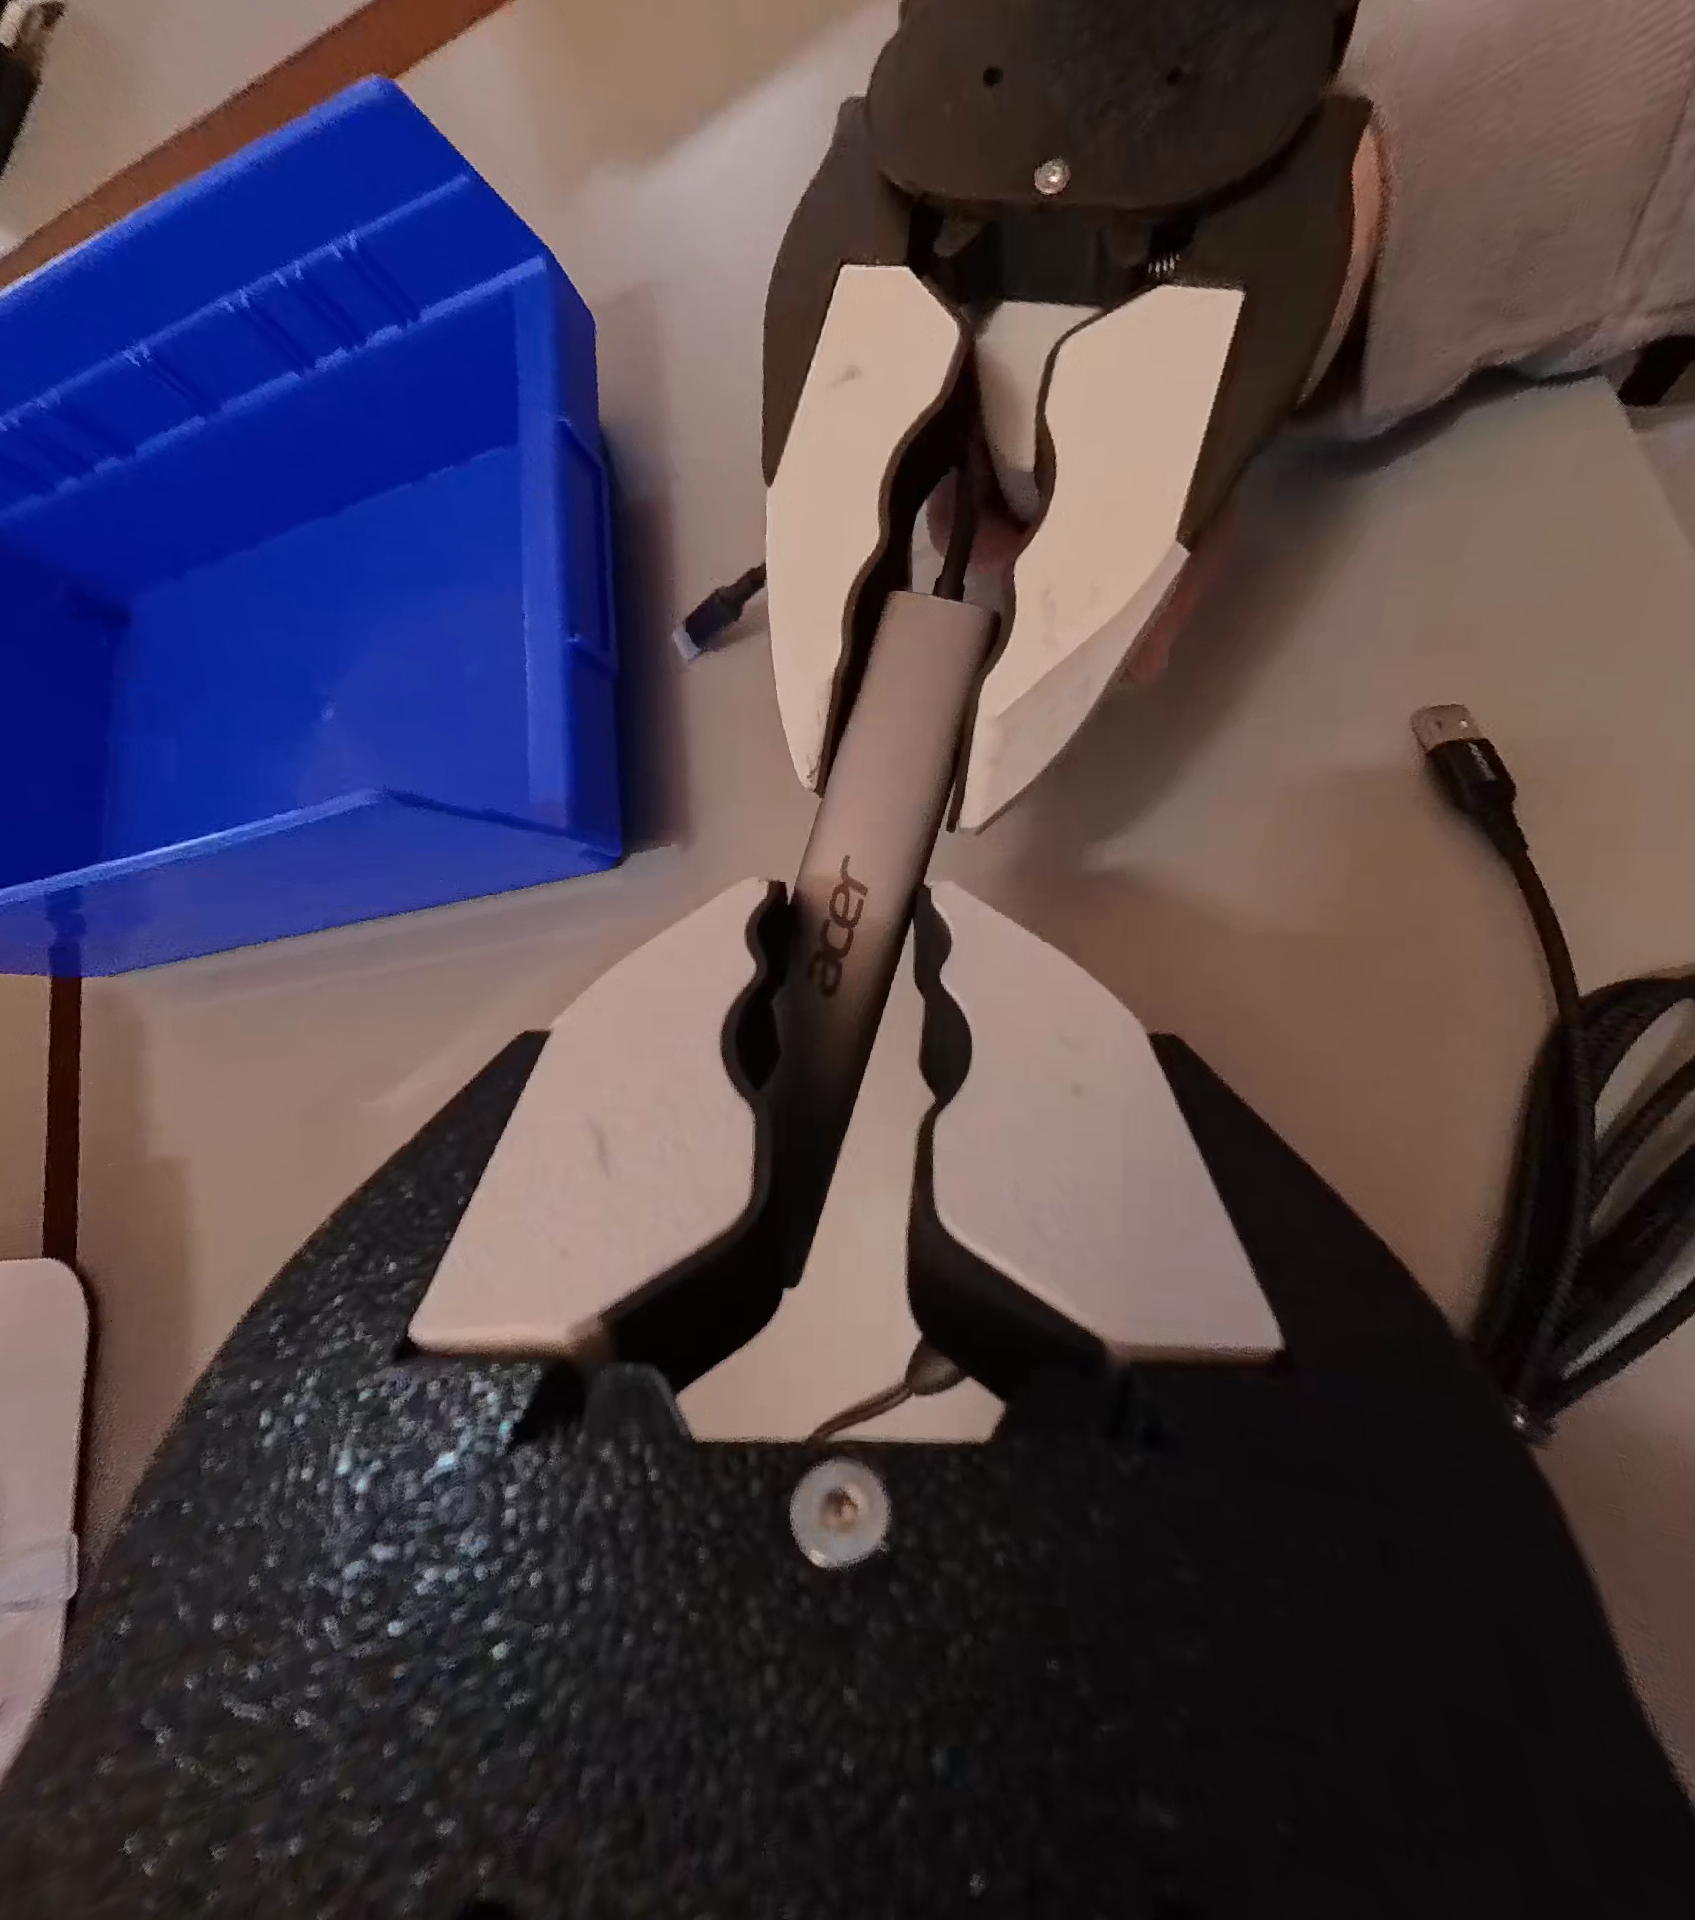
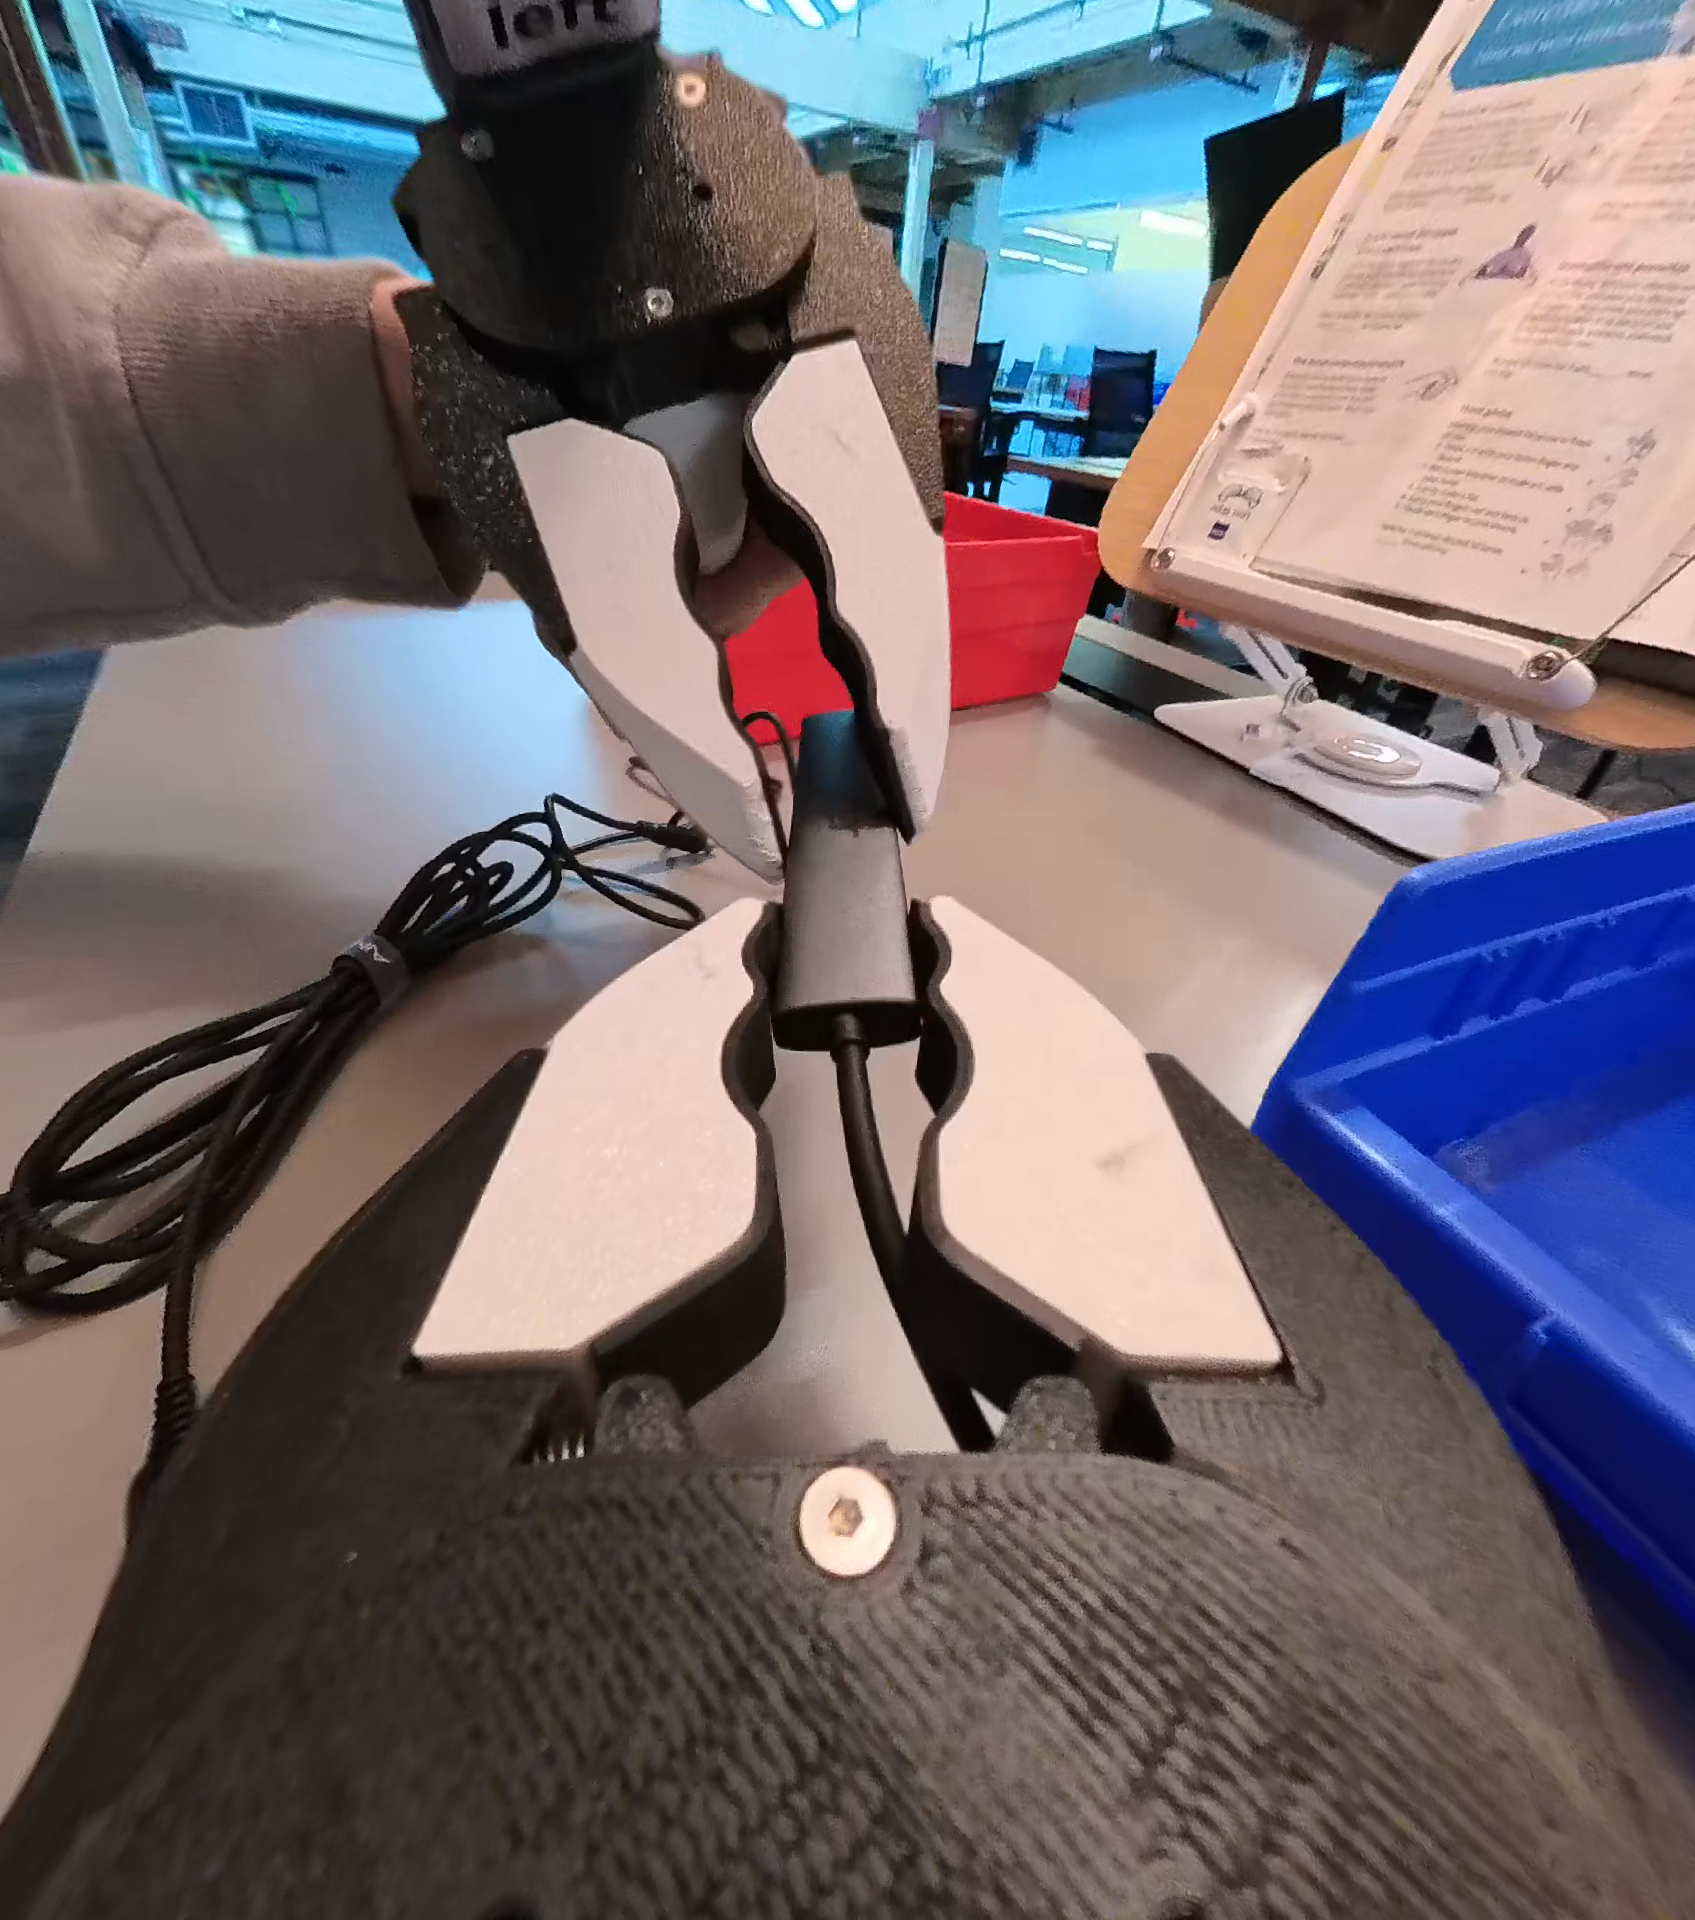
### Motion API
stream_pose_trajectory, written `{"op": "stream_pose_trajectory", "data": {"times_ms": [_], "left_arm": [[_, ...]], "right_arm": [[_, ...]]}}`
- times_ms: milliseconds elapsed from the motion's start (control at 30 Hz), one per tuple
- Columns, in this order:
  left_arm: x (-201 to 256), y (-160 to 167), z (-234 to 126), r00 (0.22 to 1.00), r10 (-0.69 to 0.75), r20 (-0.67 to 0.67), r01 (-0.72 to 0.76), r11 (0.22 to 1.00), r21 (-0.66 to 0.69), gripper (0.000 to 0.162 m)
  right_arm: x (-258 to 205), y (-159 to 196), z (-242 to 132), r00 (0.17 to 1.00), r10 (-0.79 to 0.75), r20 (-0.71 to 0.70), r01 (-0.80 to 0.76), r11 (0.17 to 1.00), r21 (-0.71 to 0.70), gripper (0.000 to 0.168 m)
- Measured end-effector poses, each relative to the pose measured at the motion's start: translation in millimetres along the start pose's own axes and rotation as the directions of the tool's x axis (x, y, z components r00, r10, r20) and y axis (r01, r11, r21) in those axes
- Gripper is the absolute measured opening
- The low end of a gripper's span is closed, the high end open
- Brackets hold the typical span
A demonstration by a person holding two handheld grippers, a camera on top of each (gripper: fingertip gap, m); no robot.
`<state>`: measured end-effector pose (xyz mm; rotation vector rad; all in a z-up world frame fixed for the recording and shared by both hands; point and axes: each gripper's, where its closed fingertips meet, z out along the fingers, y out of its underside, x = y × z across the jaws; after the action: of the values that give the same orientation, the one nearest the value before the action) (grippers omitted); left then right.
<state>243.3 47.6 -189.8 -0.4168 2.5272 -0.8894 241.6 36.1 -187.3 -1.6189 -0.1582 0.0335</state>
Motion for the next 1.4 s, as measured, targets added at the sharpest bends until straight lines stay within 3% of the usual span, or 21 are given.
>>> {"op": "stream_pose_trajectory", "data": {"times_ms": [233, 333, 433, 533, 600, 700, 800, 933, 1033, 1233, 1367, 1400], "left_arm": [[-2, -1, 0, 0.994, -0.106, -0.006, 0.106, 0.988, 0.109, 0.03], [-16, -6, -24, 0.976, -0.202, 0.075, 0.184, 0.962, 0.2, 0.044], [-29, 1, -61, 0.933, -0.317, 0.172, 0.263, 0.924, 0.277, 0.038], [-13, 39, -75, 0.954, -0.252, 0.163, 0.235, 0.965, 0.114, 0.031], [-5, 68, -74, 0.969, -0.192, 0.154, 0.199, 0.98, -0.027, 0.034], [-10, 107, -81, 0.944, -0.274, 0.186, 0.309, 0.93, -0.201, 0.03], [-13, 140, -99, 0.816, -0.499, 0.29, 0.574, 0.755, -0.316, 0.026], [28, 154, -94, 0.642, -0.732, 0.226, 0.754, 0.55, -0.359, 0.019], [58, 154, -84, 0.465, -0.875, 0.131, 0.847, 0.398, -0.352, 0.026], [52, 161, -77, 0.137, -0.99, -0.043, 0.981, 0.142, -0.135, 0.03], [56, 158, -72, -0.041, -0.978, -0.206, 0.996, -0.023, -0.089, 0.028], [55, 157, -70, -0.056, -0.974, -0.221, 0.997, -0.042, -0.066, 0.02]], "right_arm": [[1, -3, -1, 1.0, 0.001, -0.005, -0.001, 1.0, 0.027, 0.024], [5, -6, -4, 1.0, 0.016, -0.025, -0.015, 0.998, 0.054, 0.024], [14, -10, -9, 0.996, 0.056, -0.063, -0.05, 0.994, 0.096, 0.024], [19, -13, -12, 0.994, 0.088, -0.069, -0.078, 0.988, 0.131, 0.024], [18, -14, -12, 0.994, 0.091, -0.052, -0.083, 0.987, 0.134, 0.024], [17, -13, -11, 0.995, 0.079, -0.054, -0.072, 0.99, 0.122, 0.024], [16, -11, -9, 0.996, 0.065, -0.057, -0.059, 0.992, 0.111, 0.024], [16, -12, -10, 0.996, 0.069, -0.056, -0.062, 0.991, 0.116, 0.024], [16, -12, -10, 0.996, 0.075, -0.046, -0.069, 0.99, 0.12, 0.024], [13, -10, -8, 0.998, 0.049, -0.045, -0.044, 0.994, 0.099, 0.024], [12, -10, -8, 0.998, 0.049, -0.04, -0.045, 0.994, 0.096, 0.024], [12, -10, -7, 0.998, 0.051, -0.037, -0.047, 0.994, 0.096, 0.024]]}}
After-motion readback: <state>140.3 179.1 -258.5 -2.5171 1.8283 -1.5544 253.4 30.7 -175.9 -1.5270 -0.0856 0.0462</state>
